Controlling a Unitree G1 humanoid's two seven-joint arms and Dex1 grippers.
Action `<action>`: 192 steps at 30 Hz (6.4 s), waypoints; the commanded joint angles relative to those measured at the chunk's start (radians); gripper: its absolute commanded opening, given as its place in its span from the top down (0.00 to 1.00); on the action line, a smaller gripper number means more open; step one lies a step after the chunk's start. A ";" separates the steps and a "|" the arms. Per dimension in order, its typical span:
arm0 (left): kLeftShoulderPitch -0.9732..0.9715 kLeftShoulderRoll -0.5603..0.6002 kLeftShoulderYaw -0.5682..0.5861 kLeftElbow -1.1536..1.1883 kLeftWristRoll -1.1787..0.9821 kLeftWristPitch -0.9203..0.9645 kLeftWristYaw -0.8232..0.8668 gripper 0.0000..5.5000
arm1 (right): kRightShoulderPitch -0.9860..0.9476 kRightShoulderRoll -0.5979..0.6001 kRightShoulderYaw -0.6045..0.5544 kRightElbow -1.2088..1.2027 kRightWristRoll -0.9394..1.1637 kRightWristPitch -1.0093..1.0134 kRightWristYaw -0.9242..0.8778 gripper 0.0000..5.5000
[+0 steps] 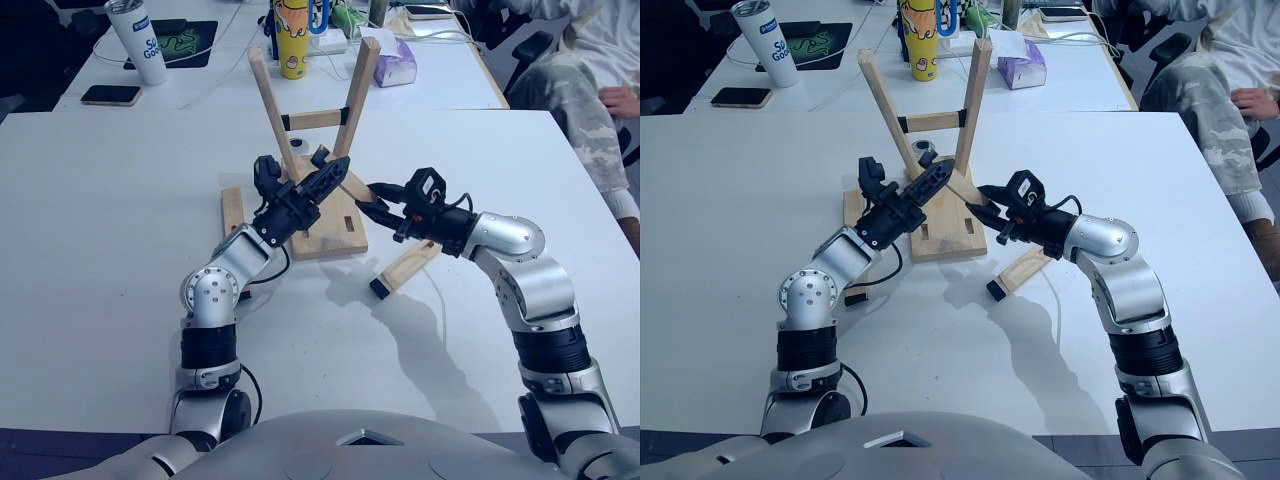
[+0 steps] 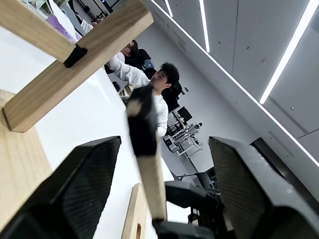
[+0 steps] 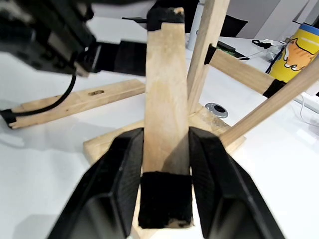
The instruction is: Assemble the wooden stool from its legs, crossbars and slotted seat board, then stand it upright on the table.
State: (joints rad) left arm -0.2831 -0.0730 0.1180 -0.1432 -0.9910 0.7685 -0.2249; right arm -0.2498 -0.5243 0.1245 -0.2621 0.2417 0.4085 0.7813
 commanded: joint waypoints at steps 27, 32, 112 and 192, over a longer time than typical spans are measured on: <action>-0.028 -0.012 0.019 0.011 -0.010 -0.011 0.059 0.92 | -0.034 0.031 -0.053 -0.031 0.164 0.090 0.011 0.76; -0.037 0.000 0.033 0.030 -0.004 -0.019 0.066 0.92 | -0.055 0.047 -0.074 -0.020 0.177 0.092 0.001 0.76; 0.289 0.089 0.299 -0.337 0.214 -0.164 0.424 0.92 | 0.095 0.447 -0.032 0.503 -0.500 -0.642 -0.934 1.00; 0.353 0.176 0.104 -0.206 0.632 -0.233 0.347 0.92 | 0.080 0.435 -0.036 0.510 -0.496 -0.628 -0.883 1.00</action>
State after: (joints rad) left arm 0.0308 0.1092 0.2040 -0.3887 -0.3749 0.4254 0.0731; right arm -0.1690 -0.0924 0.0902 0.2480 -0.2574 -0.2277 -0.0958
